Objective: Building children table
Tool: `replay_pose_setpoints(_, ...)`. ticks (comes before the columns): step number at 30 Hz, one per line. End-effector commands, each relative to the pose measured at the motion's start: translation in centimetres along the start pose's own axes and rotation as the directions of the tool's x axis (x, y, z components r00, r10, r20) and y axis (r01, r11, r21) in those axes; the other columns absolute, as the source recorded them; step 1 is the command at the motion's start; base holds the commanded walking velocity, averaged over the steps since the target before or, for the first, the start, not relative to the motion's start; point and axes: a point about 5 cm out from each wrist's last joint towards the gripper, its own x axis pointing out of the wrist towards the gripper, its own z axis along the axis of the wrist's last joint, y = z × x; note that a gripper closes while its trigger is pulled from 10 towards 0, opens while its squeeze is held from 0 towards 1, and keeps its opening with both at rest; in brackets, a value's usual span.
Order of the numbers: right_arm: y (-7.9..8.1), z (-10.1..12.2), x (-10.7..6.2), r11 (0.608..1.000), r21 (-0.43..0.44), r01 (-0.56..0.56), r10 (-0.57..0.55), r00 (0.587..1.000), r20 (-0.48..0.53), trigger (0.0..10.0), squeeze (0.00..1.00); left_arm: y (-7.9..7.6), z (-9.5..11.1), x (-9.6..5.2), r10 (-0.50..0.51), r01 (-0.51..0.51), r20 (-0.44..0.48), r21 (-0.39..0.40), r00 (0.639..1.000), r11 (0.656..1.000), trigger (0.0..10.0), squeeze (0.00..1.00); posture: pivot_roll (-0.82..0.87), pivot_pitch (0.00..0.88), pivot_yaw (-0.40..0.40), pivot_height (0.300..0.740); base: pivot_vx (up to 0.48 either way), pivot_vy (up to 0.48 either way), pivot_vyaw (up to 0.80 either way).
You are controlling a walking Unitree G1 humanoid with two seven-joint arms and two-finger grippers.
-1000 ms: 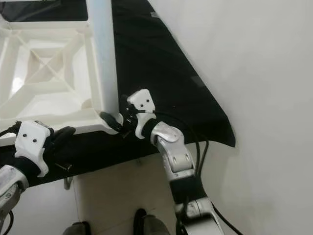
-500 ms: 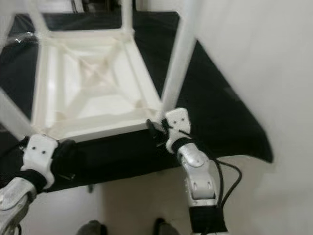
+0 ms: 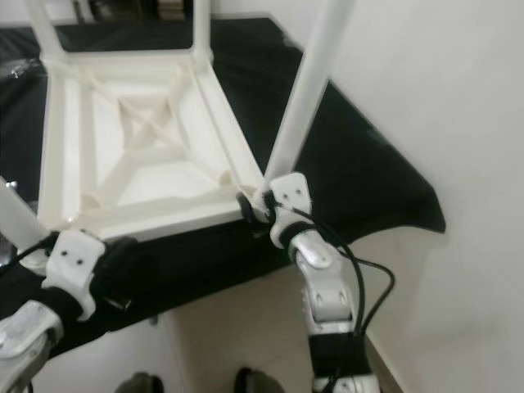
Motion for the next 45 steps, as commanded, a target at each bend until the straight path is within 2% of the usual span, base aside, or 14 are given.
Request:
replay_pose_setpoints(1, 0.2, 0.1, 0.3, 1.000, -0.001, -0.007, 0.008, 1.000, 0.013, 10.0, 0.00, -1.0, 0.3, -0.1, -0.060, 0.061, 0.019, -0.019, 0.998, 0.998, 10.0, 0.00, 0.12, 0.215, -0.099, 0.740, 0.000, 0.000, 0.00)
replay_pose_setpoints(2, 0.2, 0.6, 0.9, 1.000, 0.000, -0.006, 0.006, 1.000, 0.029, 10.0, 0.00, -1.6, 0.5, -0.1, -0.111, 0.113, 0.035, -0.033, 0.993, 0.993, 10.0, 0.00, 0.12, 0.216, -0.098, 0.740, 0.000, 0.000, 0.00)
replay_pose_setpoints(5, 0.4, 1.2, 1.9, 1.000, -0.001, -0.004, 0.004, 0.999, 0.048, 10.0, 0.00, -2.2, 0.6, -0.2, -0.153, 0.155, 0.043, -0.045, 0.987, 0.987, 10.0, 0.00, 0.12, 0.217, -0.097, 0.740, 0.000, 0.000, 0.00)
replay_pose_setpoints(7, 0.4, 1.4, 2.3, 1.000, -0.002, -0.006, 0.007, 0.998, 0.057, 10.0, 0.00, -2.3, 0.6, -0.2, -0.156, 0.158, 0.042, -0.043, 0.987, 0.987, 10.0, 0.00, 0.13, 0.219, -0.096, 0.740, 0.000, 0.000, 0.00)
replay_pose_setpoints(10, 0.5, 2.2, 4.0, 1.000, 0.006, 0.006, -0.006, 0.997, 0.081, 10.0, 0.00, -2.3, 0.7, -0.2, -0.159, 0.160, 0.042, -0.037, 0.986, 0.986, 10.0, 0.00, 0.14, 0.227, -0.101, 0.740, 0.000, 0.000, 0.00)
replay_pose_setpoints(19, 1.2, 3.9, 6.6, 0.999, 0.033, -0.040, 0.036, 0.992, 0.122, 10.0, 0.00, -2.2, 0.9, -0.5, -0.157, 0.159, 0.043, -0.032, 0.987, 0.987, 10.0, 0.00, 0.16, 0.244, -0.109, 0.740, 0.000, 0.000, 0.00)
replay_pose_setpoints(22, 3.1, 5.2, 8.0, 0.992, 0.047, -0.120, 0.112, 0.984, 0.140, 10.0, 0.00, -2.2, 0.9, -1.0, -0.157, 0.157, 0.034, -0.025, 0.987, 0.987, 10.0, 0.00, 0.17, 0.265, -0.118, 0.740, 0.000, 0.000, 0.00)
replay_pose_setpoints(26, 5.1, 5.8, 8.3, 0.979, 0.052, -0.198, 0.187, 0.967, 0.172, 10.0, 0.00, -2.1, 0.9, -1.2, -0.155, 0.156, 0.028, -0.021, 0.987, 0.988, 10.0, 0.00, 0.18, 0.273, -0.119, 0.740, 0.000, 0.000, 0.00)
replay_pose_setpoints(29, 5.5, 5.7, 8.2, 0.972, 0.055, -0.230, 0.217, 0.960, 0.178, 10.0, 0.00, -2.2, 1.0, -1.1, -0.156, 0.157, 0.028, -0.020, 0.987, 0.987, 10.0, 0.00, 0.17, 0.271, -0.115, 0.740, 0.000, 0.000, 0.00)
replay_pose_setpoints(35, 4.1, 5.0, 7.7, 0.976, 0.050, -0.214, 0.202, 0.964, 0.175, 10.0, 0.00, -2.3, 1.1, -0.9, -0.163, 0.164, 0.034, -0.017, 0.986, 0.986, 10.0, 0.00, 0.16, 0.265, -0.114, 0.740, 0.000, 0.000, 0.00)
replay_pose_setpoints(36, 3.0, 4.7, 7.4, 0.981, 0.045, -0.187, 0.177, 0.970, 0.168, 10.0, 0.00, -2.3, 1.1, -0.7, -0.164, 0.165, 0.036, -0.016, 0.986, 0.986, 10.0, 0.00, 0.15, 0.258, -0.113, 0.740, 0.000, 0.000, 0.00)
replay_pose_setpoints(37, 3.0, 4.7, 7.4, 0.981, 0.045, -0.187, 0.177, 0.970, 0.168, 10.0, 0.00, -2.3, 1.1, -0.7, -0.164, 0.165, 0.036, -0.016, 0.986, 0.986, 10.0, 0.00, 0.15, 0.258, -0.113, 0.740, 0.000, 0.000, 0.00)
replay_pose_setpoints(39, 1.3, 4.1, 6.8, 0.989, 0.030, -0.148, 0.141, 0.978, 0.155, 10.0, 0.00, -2.4, 1.2, -0.5, -0.164, 0.165, 0.042, -0.018, 0.986, 0.986, 10.0, 0.00, 0.14, 0.255, -0.113, 0.740, 0.000, 0.000, 0.00)
replay_pose_setpoints(45, 0.0, 3.6, 5.7, 0.992, 0.018, -0.123, 0.119, 0.982, 0.149, 10.0, 0.00, -2.0, 1.5, -0.4, -0.140, 0.141, 0.055, -0.013, 0.989, 0.990, 10.0, 0.00, 0.14, 0.247, -0.116, 0.740, 0.000, 0.000, 0.00)
